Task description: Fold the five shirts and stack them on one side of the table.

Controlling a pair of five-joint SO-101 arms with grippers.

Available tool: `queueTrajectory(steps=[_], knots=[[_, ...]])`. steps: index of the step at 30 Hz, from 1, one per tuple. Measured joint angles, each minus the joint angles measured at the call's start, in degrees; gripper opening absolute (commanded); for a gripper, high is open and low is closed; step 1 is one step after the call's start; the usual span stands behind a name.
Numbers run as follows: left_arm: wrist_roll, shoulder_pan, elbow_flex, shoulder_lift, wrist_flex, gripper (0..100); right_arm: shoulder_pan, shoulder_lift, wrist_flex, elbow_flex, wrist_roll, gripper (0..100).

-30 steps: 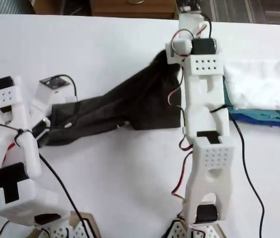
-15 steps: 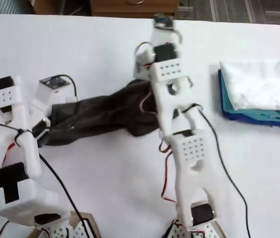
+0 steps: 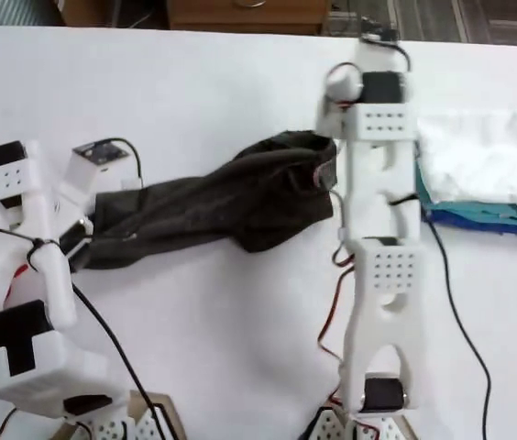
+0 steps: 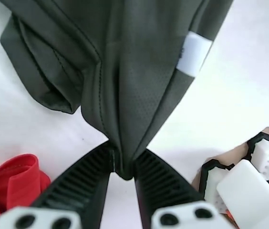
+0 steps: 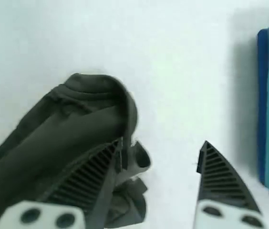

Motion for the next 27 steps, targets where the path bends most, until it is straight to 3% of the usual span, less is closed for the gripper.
queueTrajectory(steps=[6, 13, 18, 24, 27], knots=[[0.0, 0.0, 0.0, 0.0, 0.0, 3, 1.8, -5.5, 0.0, 12.0, 17.1, 23.7], [0.0, 0.0, 0.0, 0.0, 0.0, 3, -2.3, -21.1, 0.0, 44.0, 28.7, 23.7], [0.0, 0.0, 0.0, 0.0, 0.0, 3, -8.1, -22.5, -9.2, 63.2, 29.7, 23.7], [0.0, 0.0, 0.1, 0.0, 0.0, 3, -8.1, -22.5, -28.7, 65.4, 22.7, 23.7], [0.0, 0.0, 0.1, 0.0, 0.0, 3, -8.2, -22.5, -32.2, 63.1, 19.6, 23.7]])
